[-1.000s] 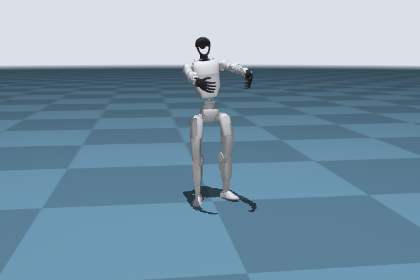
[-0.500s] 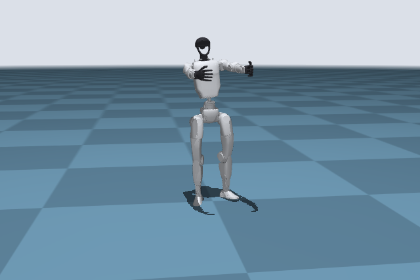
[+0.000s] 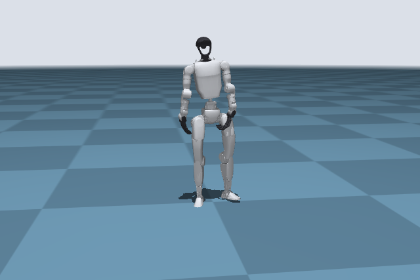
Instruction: In place motions
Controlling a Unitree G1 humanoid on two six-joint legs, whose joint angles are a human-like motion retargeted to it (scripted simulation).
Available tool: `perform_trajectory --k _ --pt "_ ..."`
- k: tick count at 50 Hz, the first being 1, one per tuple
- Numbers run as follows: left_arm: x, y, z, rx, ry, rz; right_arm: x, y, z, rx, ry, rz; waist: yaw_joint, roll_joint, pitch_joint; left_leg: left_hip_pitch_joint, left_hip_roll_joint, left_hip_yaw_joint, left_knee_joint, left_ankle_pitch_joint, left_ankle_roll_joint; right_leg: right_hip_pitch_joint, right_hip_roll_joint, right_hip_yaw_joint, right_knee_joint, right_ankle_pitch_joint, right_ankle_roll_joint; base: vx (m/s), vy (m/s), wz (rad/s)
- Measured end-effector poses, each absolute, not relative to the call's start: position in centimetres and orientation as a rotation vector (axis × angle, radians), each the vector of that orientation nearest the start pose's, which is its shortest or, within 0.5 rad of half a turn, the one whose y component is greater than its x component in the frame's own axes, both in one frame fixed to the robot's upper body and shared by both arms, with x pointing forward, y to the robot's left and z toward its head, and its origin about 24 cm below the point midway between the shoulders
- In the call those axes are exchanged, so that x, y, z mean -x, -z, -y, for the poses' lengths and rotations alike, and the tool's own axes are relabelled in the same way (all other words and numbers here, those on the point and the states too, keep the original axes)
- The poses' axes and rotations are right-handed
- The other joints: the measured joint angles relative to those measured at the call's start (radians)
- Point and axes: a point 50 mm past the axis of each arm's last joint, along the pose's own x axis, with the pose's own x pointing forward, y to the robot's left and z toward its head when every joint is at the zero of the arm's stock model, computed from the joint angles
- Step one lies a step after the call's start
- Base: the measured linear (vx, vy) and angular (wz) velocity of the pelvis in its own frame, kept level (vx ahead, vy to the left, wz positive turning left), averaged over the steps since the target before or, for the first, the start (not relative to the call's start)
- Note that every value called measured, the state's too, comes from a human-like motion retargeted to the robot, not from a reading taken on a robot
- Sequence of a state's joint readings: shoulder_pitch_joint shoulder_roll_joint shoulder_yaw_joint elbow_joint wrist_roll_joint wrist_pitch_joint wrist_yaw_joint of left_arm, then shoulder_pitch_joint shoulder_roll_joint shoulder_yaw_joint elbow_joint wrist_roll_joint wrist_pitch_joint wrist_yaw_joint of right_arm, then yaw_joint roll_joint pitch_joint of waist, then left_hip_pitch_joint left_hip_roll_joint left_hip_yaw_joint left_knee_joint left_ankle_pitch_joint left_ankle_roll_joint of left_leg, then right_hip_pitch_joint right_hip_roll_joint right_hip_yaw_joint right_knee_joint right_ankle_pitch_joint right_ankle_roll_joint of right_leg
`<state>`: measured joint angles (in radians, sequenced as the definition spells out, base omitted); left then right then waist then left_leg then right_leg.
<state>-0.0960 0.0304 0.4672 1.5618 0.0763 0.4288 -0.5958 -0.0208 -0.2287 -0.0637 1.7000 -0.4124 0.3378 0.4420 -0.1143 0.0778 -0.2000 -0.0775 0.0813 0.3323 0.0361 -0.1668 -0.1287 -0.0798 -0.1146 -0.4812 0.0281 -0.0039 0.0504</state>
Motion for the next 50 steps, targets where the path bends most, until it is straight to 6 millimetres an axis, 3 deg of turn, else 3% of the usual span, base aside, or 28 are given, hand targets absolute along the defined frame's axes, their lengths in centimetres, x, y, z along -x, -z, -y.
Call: perform_trajectory --k 2,4,6,10,13,16,19,22,25,28,30,32,35,37,39,40,43,45,47,48,49,50 --pt "1.4 15.7 -12.2 0.989 0.243 -1.847 9.2 13.4 23.9 -0.052 -0.462 -2.414 0.012 -0.003 0.012 -0.001 0.0 -0.002 0.002 -0.002 -0.001 0.002 -0.001 -0.001 0.0 -0.001 0.002 0.0 0.0 0.0" --pt "4.2 15.7 -12.2 0.964 0.137 -1.937 12.1 12.8 23.5 -0.087 -0.402 -2.467 0.016 -0.011 0.023 -0.007 0.001 -0.006 0.005 -0.003 -0.002 0.003 -0.004 -0.003 0.0 -0.003 0.003 0.02 -0.07 0.17" --pt "6.4 16.0 -12.0 0.865 -0.06 -1.971 14.2 12.9 22.0 -0.169 -0.206 -2.416 0.01 -0.02 0.026 -0.016 0.001 -0.015 0.009 -0.001 -0.003 0.002 -0.008 -0.011 0.0 -0.003 0.004 0.03 -0.1 0.24" --pt "8.8 16.4 -11.2 0.794 -0.341 -1.922 14.5 13.8 19.9 -0.447 0.097 -2.183 -0.003 -0.025 0.013 -0.03 0.005 -0.013 0.01 0.0 -0.005 -0.009 -0.006 -0.01 -0.001 -0.004 0.005 0.05 -0.11 0.0" --pt "9.6 16.1 -10.1 0.904 -0.348 -1.901 13.3 14.1 19.9 -0.606 0.174 -2.098 -0.01 -0.013 -0.001 -0.04 0.014 -0.003 0.009 -0.001 -0.006 -0.032 0.0 0.003 0.004 0.0 0.005 -0.07 -0.07 -0.23" --pt "9.4 15.9 -9.8 0.968 -0.327 -1.893 10.6 14.9 20.5 -0.566 0.17 -2.045 -0.015 -0.007 -0.002 -0.037 0.021 0.009 0.007 -0.002 -0.007 -0.042 0.006 0.016 0.006 0.004 0.004 -0.09 -0.08 -0.27" --pt "8.0 16.4 -10.7 0.939 -0.314 -1.849 5.7 16.3 20.9 -0.38 0.077 -1.932 -0.024 -0.015 0.002 -0.03 0.024 0.021 0.006 -0.002 -0.008 -0.047 0.007 0.029 0.009 0.008 0.002 -0.1 -0.13 -0.24" --pt "5.9 16.9 -11.8 0.862 -0.247 -1.79 -1.5 17.4 20.3 -0.218 -0.105 -1.674 -0.028 -0.022 -0.004 -0.025 0.025 0.033 0.003 -0.001 -0.008 -0.053 0.008 0.039 0.012 0.012 0.0 -0.1 -0.14 -0.22" --pt "3.6 17.3 -12.9 0.796 -0.147 -1.722 -11.1 15.9 18.8 -0.117 -0.291 -1.264 -0.041 -0.022 -0.016 -0.021 0.026 0.042 0.002 -0.002 -0.008 -0.058 0.011 0.048 0.013 0.014 -0.001 -0.1 -0.11 -0.19" --pt "1.3 17.5 -13.7 0.748 -0.05 -1.655 -21.0 10.1 16.7 -0.009 -0.377 -0.78 -0.068 -0.018 -0.022 -0.016 0.028 0.046 0.001 -0.002 -0.007 -0.055 0.013 0.051 0.014 0.015 -0.002 -0.13 -0.09 -0.06" --pt "0.0 17.6 -14.2 0.712 -0.003 -1.611 -26.2 4.3 15.5 0.082 -0.385 -0.453 -0.087 -0.014 -0.025 -0.014 0.028 0.045 0.002 -0.003 -0.006 -0.053 0.013 0.051 0.015 0.014 -0.002 -0.1 -0.05 0.01" --pt "-1.0 17.7 -14.6 0.674 0.024 -1.582 -29.9 -2.5 14.9 0.178 -0.328 -0.133 -0.1 -0.01 -0.027 -0.012 0.027 0.044 0.002 -0.004 -0.005 -0.05 0.014 0.05 0.015 0.014 -0.002 0.0 0.0 0.0" --pt "-1.9 17.7 -15.0 0.618 0.06 -1.564 -32.2 -12.9 14.8 0.24 -0.155 0.316 -0.106 -0.005 -0.032 -0.009 0.025 0.043 0.002 -0.006 -0.003 -0.048 0.013 0.05 0.016 0.012 -0.001 0.0 0.0 0.0" --pt "-2.1 17.6 -15.1 0.594 0.096 -1.577 -31.5 -19.3 15.4 0.217 -0.008 0.607 -0.103 -0.008 -0.038 -0.012 0.022 0.041 0.002 -0.006 -0.003 -0.048 0.01 0.048 0.015 0.011 0.0 0.0 0.0 0.0" --pt "-1.8 17.5 -15.0 0.593 0.131 -1.608 -29.4 -24.9 16.3 0.223 0.124 0.908 -0.098 -0.013 -0.047 -0.015 0.018 0.038 0.001 -0.006 -0.003 -0.049 0.006 0.044 0.015 0.008 0.001 0.0 0.0 0.0" --pt "-1.6 17.5 -15.0 0.599 0.146 -1.627 -28.0 -27.2 16.7 -1.129 -0.861 -4.987 -0.094 -0.017 -0.052 -0.016 0.015 0.036 0.0 -0.005 -0.003 -0.049 0.004 0.043 0.015 0.007 0.002 0.0 0.0 0.0" --pt "-0.3 17.3 -14.7 0.639 0.157 -1.688 -24.6 -31.9 18.0 -0.887 -1.316 -4.566 -0.08 -0.028 -0.064 -0.015 0.01 0.032 -0.004 -0.004 -0.002 -0.047 0.002 0.039 0.014 0.003 0.003 0.0 0.0 0.0" --pt "0.8 17.1 -14.5 0.67 0.151 -1.732 -23.1 -33.9 18.5 -0.854 -1.484 -4.335 -0.076 -0.031 -0.069 -0.013 0.008 0.03 -0.006 -0.004 -0.001 -0.044 0.002 0.037 0.014 0.001 0.003 0.0 0.0 0.0" --pt "1.9 16.9 -14.2 0.7 0.141 -1.775 -22.9 -35.6 18.6 -0.865 -1.589 -4.201 -0.075 -0.029 -0.067 -0.007 0.008 0.03 -0.008 -0.006 0.0 -0.041 0.004 0.036 0.014 -0.001 0.004 0.0 0.0 0.0" --pt "2.4 16.8 -14.0 0.714 0.135 -1.794 -23.4 -36.3 18.4 -0.923 -1.632 -4.179 -0.076 -0.026 -0.066 -0.003 0.009 0.031 -0.009 -0.007 0.0 -0.039 0.005 0.037 0.014 -0.001 0.003 0.0 0.0 0.0" --pt "2.9 16.7 -13.8 0.728 0.13 -1.812 -24.7 -36.8 18.0 -1.148 -1.671 -4.198 -0.074 -0.023 -0.065 0.0 0.009 0.032 -0.01 -0.008 0.0 -0.038 0.006 0.039 0.014 -0.001 0.003 0.0 0.0 0.0" --pt "3.4 16.6 -13.6 0.742 0.125 -1.83 -26.4 -37.2 17.5 -1.483 -1.68 -4.225 -0.072 -0.019 -0.064 0.003 0.01 0.034 -0.01 -0.009 0.001 -0.037 0.008 0.041 0.015 -0.001 0.003 0.0 0.0 0.0"
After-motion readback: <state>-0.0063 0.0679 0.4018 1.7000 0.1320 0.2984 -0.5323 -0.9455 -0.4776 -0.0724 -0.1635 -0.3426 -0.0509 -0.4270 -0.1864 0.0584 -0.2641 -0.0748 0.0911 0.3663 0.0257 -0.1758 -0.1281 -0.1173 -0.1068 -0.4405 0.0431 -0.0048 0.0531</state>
